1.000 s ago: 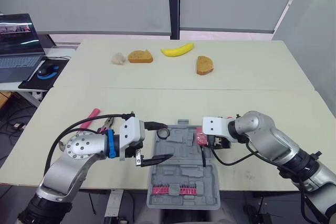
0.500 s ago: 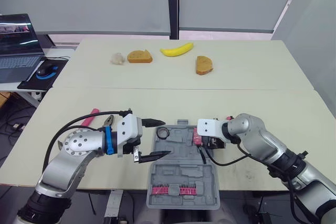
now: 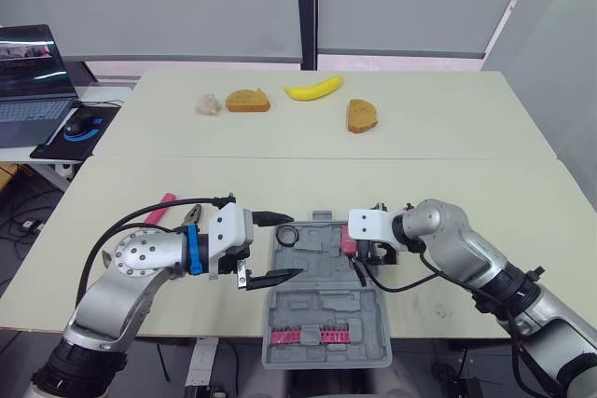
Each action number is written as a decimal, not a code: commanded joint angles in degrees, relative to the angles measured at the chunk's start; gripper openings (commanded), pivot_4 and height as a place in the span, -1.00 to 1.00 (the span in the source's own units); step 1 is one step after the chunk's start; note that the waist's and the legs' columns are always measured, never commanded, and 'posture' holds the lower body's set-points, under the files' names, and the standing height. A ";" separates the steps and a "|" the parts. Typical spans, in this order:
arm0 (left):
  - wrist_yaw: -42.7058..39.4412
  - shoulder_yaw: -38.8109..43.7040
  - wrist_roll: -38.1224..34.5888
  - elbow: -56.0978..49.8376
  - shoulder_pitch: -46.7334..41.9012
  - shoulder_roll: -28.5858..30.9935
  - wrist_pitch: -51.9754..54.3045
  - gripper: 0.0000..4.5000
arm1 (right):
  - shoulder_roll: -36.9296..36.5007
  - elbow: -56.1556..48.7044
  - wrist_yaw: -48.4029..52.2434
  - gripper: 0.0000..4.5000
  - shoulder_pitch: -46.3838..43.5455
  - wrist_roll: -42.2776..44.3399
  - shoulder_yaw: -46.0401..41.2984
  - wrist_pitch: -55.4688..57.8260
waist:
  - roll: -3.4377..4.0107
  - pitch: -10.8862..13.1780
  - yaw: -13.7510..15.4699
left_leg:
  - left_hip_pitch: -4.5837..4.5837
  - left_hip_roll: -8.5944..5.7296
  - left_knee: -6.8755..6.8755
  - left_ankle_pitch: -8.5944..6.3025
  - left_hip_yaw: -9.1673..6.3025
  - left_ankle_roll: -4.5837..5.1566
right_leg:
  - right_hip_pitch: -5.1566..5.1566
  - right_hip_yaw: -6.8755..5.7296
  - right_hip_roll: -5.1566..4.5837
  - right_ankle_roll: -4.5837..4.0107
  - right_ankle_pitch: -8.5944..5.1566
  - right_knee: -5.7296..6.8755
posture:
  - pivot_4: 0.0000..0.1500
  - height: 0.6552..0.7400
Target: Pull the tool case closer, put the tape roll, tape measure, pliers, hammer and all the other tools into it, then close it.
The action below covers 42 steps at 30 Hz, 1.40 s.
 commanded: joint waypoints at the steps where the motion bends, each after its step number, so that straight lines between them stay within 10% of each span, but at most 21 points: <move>1: -0.78 0.24 0.05 0.22 -0.30 -0.09 -1.56 1.00 | -1.34 -6.76 2.11 0.97 -1.05 2.77 -4.22 2.03 | 0.00 0.00 0.01 | 0.00 0.00 0.00 0.00 0.00 0.00 | 0.00 0.00 0.00 0.00 0.00 0.00 | 1.00 1.00; 11: -1.84 -0.61 -0.26 0.92 -2.81 -0.33 -1.48 1.00 | -0.77 -12.14 1.36 0.97 5.60 15.92 -15.93 -2.08 | -0.02 -0.01 0.08 | 0.00 0.00 0.00 0.00 -0.03 0.01 | 0.04 -0.02 -0.01 0.00 0.00 -0.01 | 1.00 1.00; 20: -2.96 -0.16 -0.60 0.74 -3.35 0.50 -1.02 1.00 | 4.53 -2.62 -9.36 -0.03 13.21 16.05 -18.86 -18.81 | -0.02 -0.01 -0.04 | 0.00 0.01 0.00 0.00 0.00 0.00 | 0.03 -0.01 0.01 0.01 0.01 0.02 | 1.00 1.00; 42: -4.56 0.16 -0.21 2.30 -5.51 1.19 -0.39 1.00 | 10.11 17.35 -15.20 -0.03 19.98 16.45 -18.63 -37.16 | -0.02 -0.02 -0.15 | 0.06 0.03 0.02 0.00 0.02 0.00 | 0.08 0.02 0.07 0.00 0.01 0.04 | 1.00 1.00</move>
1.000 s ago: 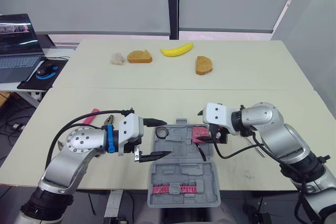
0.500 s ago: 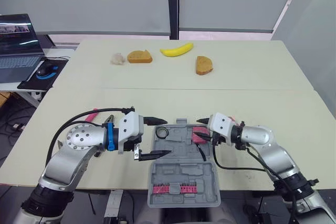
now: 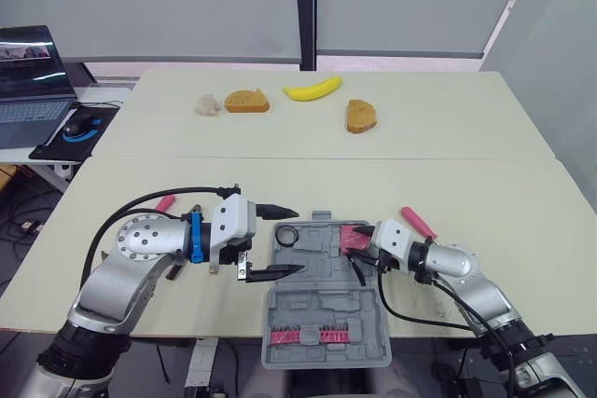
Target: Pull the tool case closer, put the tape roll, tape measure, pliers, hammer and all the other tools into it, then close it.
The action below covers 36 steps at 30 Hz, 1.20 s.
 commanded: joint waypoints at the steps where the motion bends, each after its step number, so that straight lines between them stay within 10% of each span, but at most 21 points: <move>1: -0.59 1.17 -0.20 0.14 -0.26 0.81 -0.84 1.00 | 0.75 3.23 -1.01 -0.03 -0.77 0.28 -0.67 -1.67 | 0.00 0.00 0.00 | 0.03 0.00 0.00 0.00 -0.01 0.00 | 0.02 0.00 0.01 0.00 0.00 0.00 | 1.00 1.00; 19: -1.63 1.55 0.32 1.68 1.80 1.41 -3.77 1.00 | 3.89 19.12 1.53 -0.03 -2.99 3.12 -1.04 -2.30 | -0.04 -0.13 0.03 | 0.68 0.03 -0.05 -0.02 -0.03 0.02 | 0.73 0.00 0.02 0.00 -0.01 -0.09 | 1.00 1.00; 30: 0.20 3.76 -1.36 3.14 1.96 0.83 -2.22 1.00 | 4.10 10.85 2.37 -0.03 -3.53 7.29 -3.97 1.49 | -0.06 -0.20 0.08 | 0.85 0.03 -0.08 -0.03 -0.07 0.01 | 0.79 0.00 0.02 0.00 -0.01 -0.12 | 1.00 1.00; 36: 0.64 12.12 -6.47 7.19 2.99 4.24 5.08 1.00 | -3.39 -8.00 7.95 0.54 -3.24 15.50 -9.25 10.33 | 0.08 -0.05 0.04 | 0.40 0.00 -0.08 -0.03 -0.05 0.01 | 0.38 0.05 0.00 0.01 -0.01 -0.07 | 1.00 1.00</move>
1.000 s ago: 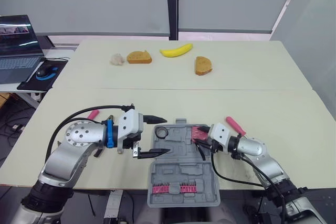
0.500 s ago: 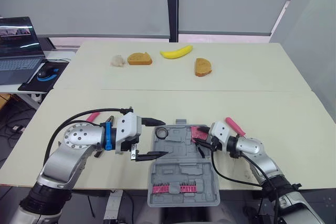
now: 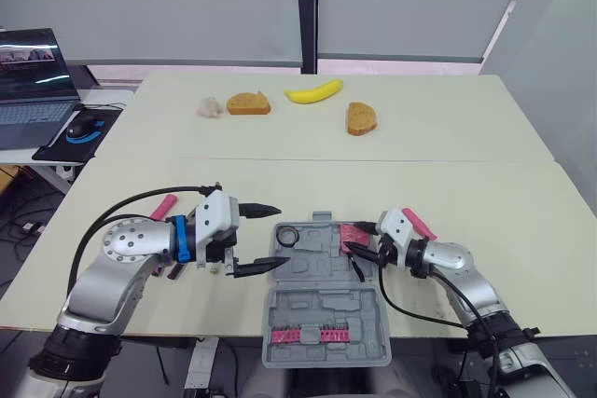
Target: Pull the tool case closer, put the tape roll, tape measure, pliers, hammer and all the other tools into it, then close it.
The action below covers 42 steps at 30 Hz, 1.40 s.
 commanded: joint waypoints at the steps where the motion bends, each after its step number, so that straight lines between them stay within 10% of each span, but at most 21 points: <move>1: -0.71 6.92 -4.19 1.36 0.84 3.62 4.25 1.00 | -5.72 -10.52 3.87 0.70 0.23 5.34 -5.05 4.18 | -0.01 0.01 -0.02 | -0.04 0.00 -0.01 0.00 -0.01 0.00 | -0.10 -0.01 0.00 0.00 0.00 -0.01 | 1.00 1.00; 3: -1.12 9.81 -5.03 3.50 0.80 5.45 5.22 1.00 | -9.36 -13.39 5.67 0.99 1.09 8.27 -7.94 6.84 | -0.01 0.01 0.05 | -0.04 0.00 -0.05 0.00 -0.01 0.00 | -0.13 -0.02 0.00 0.00 -0.01 -0.03 | 1.00 1.00; 11: -4.73 19.72 -2.71 25.98 -2.97 13.98 2.06 1.00 | -26.36 -16.09 14.76 0.99 9.38 17.87 -23.61 14.18 | 0.01 0.11 0.33 | -0.14 0.01 -0.09 -0.01 0.07 0.02 | -0.13 -0.08 -0.08 0.00 -0.01 -0.06 | 1.00 1.00; 24: -4.23 20.68 8.13 73.12 -15.70 25.22 -14.26 1.00 | -35.72 13.68 16.39 0.99 11.16 13.39 -36.94 3.76 | -0.03 0.15 -0.04 | -0.38 0.02 -0.10 -0.02 0.26 0.02 | -0.46 -0.07 -0.11 0.02 0.00 0.01 | 1.00 1.00; 42: -3.57 25.08 6.19 68.00 -10.48 21.04 -13.23 1.00 | -30.49 4.76 15.50 0.99 5.17 13.28 -28.16 5.29 | 0.00 0.13 -1.82 | -0.37 0.11 -0.10 -0.01 0.31 0.02 | -0.50 -0.01 -0.07 0.03 0.00 0.15 | 1.00 1.00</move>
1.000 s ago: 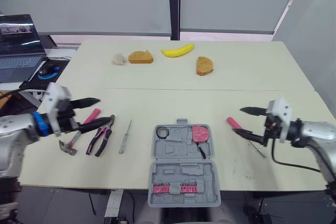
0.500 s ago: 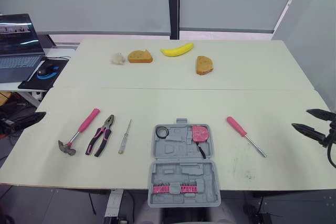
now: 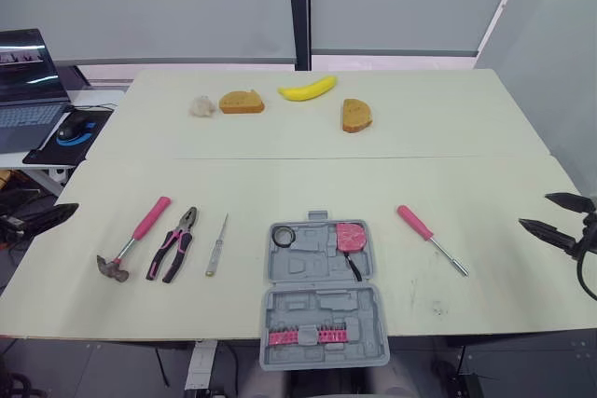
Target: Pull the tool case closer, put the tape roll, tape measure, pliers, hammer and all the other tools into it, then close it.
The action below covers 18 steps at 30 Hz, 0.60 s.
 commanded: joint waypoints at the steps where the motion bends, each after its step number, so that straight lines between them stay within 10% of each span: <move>1: 0.85 5.00 -3.98 -8.28 5.84 -0.72 3.29 1.00 | 2.98 -8.93 -1.41 0.99 -3.73 2.58 2.73 3.23 | 0.00 0.00 -0.30 | -0.01 0.04 0.00 0.00 0.01 0.00 | -0.03 0.02 0.01 0.00 0.00 0.01 | 1.00 1.00; 18: 10.51 26.95 -14.02 -69.54 59.63 -24.29 23.48 1.00 | 25.32 -30.68 1.37 0.99 -30.73 10.23 27.85 18.47 | -0.26 -0.07 1.73 | -0.19 0.12 0.06 -0.05 -0.07 -0.06 | -0.44 -0.01 -0.08 -0.11 0.03 -0.21 | 1.00 1.00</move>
